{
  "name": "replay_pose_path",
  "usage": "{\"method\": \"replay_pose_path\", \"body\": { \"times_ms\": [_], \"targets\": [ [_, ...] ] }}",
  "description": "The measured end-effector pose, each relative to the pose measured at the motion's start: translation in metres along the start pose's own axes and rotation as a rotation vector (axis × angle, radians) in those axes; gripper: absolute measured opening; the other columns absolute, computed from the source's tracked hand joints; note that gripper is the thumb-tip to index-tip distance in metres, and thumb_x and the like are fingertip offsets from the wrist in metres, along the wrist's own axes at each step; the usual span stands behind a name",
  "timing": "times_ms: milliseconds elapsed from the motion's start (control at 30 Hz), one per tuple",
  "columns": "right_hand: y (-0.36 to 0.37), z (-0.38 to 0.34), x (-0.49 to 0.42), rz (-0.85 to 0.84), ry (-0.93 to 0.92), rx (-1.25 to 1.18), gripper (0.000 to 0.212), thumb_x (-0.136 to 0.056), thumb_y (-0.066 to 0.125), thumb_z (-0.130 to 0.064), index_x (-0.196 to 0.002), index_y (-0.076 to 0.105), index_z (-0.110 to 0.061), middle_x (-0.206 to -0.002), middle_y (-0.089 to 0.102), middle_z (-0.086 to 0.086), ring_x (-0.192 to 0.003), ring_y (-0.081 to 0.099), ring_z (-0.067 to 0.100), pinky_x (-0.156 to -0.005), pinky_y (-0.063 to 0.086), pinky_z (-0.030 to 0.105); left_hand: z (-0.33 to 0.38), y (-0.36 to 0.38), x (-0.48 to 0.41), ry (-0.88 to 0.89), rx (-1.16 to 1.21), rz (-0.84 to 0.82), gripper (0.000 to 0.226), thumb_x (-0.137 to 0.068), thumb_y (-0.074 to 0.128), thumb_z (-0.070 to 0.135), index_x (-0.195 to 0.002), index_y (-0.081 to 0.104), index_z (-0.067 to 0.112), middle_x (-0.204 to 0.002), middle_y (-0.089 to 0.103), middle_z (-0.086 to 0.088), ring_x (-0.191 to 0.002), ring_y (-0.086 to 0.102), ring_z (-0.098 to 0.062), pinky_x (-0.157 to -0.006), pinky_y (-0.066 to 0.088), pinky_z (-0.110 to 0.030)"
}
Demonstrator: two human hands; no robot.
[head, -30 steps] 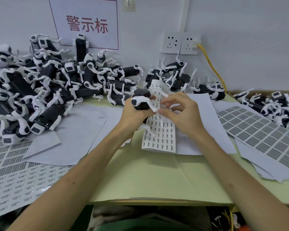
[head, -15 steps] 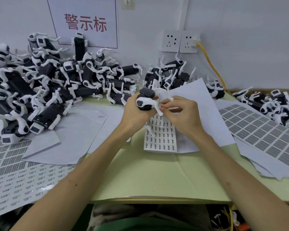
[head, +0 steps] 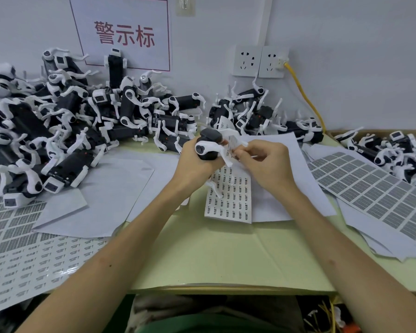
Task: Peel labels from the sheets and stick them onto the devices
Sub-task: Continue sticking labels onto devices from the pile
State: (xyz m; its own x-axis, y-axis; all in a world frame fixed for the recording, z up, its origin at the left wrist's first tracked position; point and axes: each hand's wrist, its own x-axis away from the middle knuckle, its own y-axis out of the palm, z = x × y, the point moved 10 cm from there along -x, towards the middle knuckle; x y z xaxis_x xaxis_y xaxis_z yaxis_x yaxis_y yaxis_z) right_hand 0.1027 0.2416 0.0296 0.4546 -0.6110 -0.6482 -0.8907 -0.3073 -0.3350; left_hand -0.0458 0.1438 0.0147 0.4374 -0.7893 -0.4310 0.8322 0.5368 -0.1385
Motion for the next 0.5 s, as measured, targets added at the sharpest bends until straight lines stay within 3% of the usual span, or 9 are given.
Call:
{"method": "replay_pose_path", "body": {
  "times_ms": [100, 167, 233, 300, 400, 500],
  "targets": [
    [0.0, -0.009, 0.001, -0.01, -0.057, 0.022, 0.017, -0.085, 0.08, -0.009, -0.083, 0.078, -0.027, -0.085, 0.076, -0.016, -0.078, 0.073, 0.005, -0.068, 0.057, 0.022, -0.001, -0.003, 0.001, -0.024, 0.047, 0.026, 0.02, -0.083, 0.077, -0.009, -0.085, 0.074, 0.011, -0.092, 0.077, 0.003, -0.089, 0.071, -0.01, -0.081, 0.059, -0.033],
    [0.005, -0.017, 0.004, -0.041, -0.118, 0.066, 0.012, -0.081, 0.083, -0.01, -0.091, 0.081, -0.017, -0.092, 0.076, -0.011, -0.085, 0.073, 0.009, -0.071, 0.061, 0.031, -0.002, -0.003, 0.002, -0.051, 0.087, 0.031, 0.03, -0.086, 0.076, -0.009, -0.076, 0.072, 0.019, -0.089, 0.077, 0.004, -0.088, 0.072, -0.014, -0.075, 0.062, -0.04],
    [0.007, -0.02, 0.005, -0.041, -0.158, 0.109, 0.013, -0.081, 0.083, -0.009, -0.093, 0.08, -0.013, -0.096, 0.076, -0.007, -0.088, 0.072, 0.01, -0.071, 0.061, 0.036, -0.003, -0.002, 0.003, -0.08, 0.118, 0.017, 0.042, -0.087, 0.074, -0.009, -0.064, 0.069, 0.026, -0.078, 0.073, 0.005, -0.071, 0.069, -0.011, -0.054, 0.059, -0.034],
    [0.006, -0.023, 0.005, -0.036, -0.203, 0.143, 0.012, -0.083, 0.081, -0.007, -0.094, 0.08, -0.012, -0.096, 0.075, -0.005, -0.088, 0.071, 0.01, -0.07, 0.06, 0.036, -0.006, 0.001, 0.005, -0.12, 0.153, 0.016, 0.041, -0.087, 0.074, -0.01, -0.067, 0.068, 0.025, -0.066, 0.067, 0.011, -0.05, 0.06, -0.003, -0.04, 0.045, -0.016],
    [0.004, -0.032, 0.008, -0.026, -0.294, 0.212, 0.01, -0.085, 0.078, -0.006, -0.093, 0.081, -0.01, -0.093, 0.076, -0.002, -0.085, 0.071, 0.011, -0.069, 0.06, 0.038, -0.01, 0.001, 0.006, -0.183, 0.172, 0.018, 0.016, -0.086, 0.075, -0.01, -0.094, 0.066, 0.0, -0.07, 0.066, 0.001, -0.047, 0.058, -0.005, -0.038, 0.04, -0.013],
    [0.005, -0.042, 0.011, -0.014, -0.391, 0.301, 0.006, -0.086, 0.075, -0.006, -0.088, 0.079, -0.008, -0.088, 0.076, 0.0, -0.08, 0.071, 0.016, -0.065, 0.059, 0.04, -0.011, 0.0, 0.008, -0.224, 0.169, 0.027, 0.024, -0.085, 0.077, -0.008, -0.102, 0.06, -0.01, -0.083, 0.06, -0.015, -0.047, 0.056, -0.01, -0.037, 0.039, -0.015]
  ]
}}
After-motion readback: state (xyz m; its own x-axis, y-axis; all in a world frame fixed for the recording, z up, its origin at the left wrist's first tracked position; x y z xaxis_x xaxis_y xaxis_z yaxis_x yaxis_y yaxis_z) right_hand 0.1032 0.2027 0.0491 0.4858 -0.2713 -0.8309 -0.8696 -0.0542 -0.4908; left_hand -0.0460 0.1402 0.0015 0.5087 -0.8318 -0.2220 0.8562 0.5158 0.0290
